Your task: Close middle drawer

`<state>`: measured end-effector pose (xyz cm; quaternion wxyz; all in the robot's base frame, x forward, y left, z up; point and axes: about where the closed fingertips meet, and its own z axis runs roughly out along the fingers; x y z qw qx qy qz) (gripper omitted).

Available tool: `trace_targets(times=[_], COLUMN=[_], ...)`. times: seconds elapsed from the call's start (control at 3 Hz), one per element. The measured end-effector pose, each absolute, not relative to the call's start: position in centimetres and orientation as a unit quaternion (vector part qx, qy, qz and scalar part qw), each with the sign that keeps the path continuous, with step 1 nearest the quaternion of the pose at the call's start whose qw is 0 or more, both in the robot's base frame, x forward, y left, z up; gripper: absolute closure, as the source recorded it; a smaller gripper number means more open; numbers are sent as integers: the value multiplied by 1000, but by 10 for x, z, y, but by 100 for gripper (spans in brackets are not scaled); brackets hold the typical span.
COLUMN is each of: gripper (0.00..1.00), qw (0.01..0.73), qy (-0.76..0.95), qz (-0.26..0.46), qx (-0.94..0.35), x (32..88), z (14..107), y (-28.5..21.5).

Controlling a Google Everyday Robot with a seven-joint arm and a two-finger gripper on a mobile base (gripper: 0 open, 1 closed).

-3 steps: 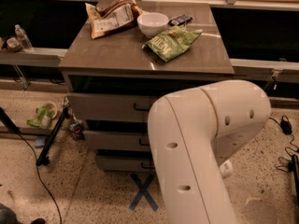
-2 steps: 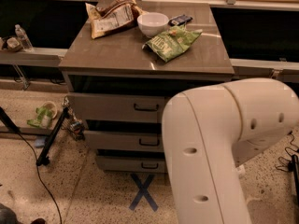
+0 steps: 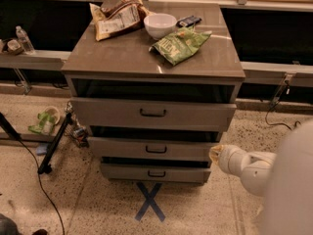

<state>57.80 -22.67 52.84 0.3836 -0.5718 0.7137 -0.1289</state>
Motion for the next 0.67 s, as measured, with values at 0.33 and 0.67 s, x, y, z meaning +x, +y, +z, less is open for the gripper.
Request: trace_targets(times=[0.33, 0.67], gripper=[85, 62], qw=[364, 351], qy=[716, 717], qz=[-89, -78], qx=[-589, -597], x=[545, 539], z=[547, 543], y=[-199, -190])
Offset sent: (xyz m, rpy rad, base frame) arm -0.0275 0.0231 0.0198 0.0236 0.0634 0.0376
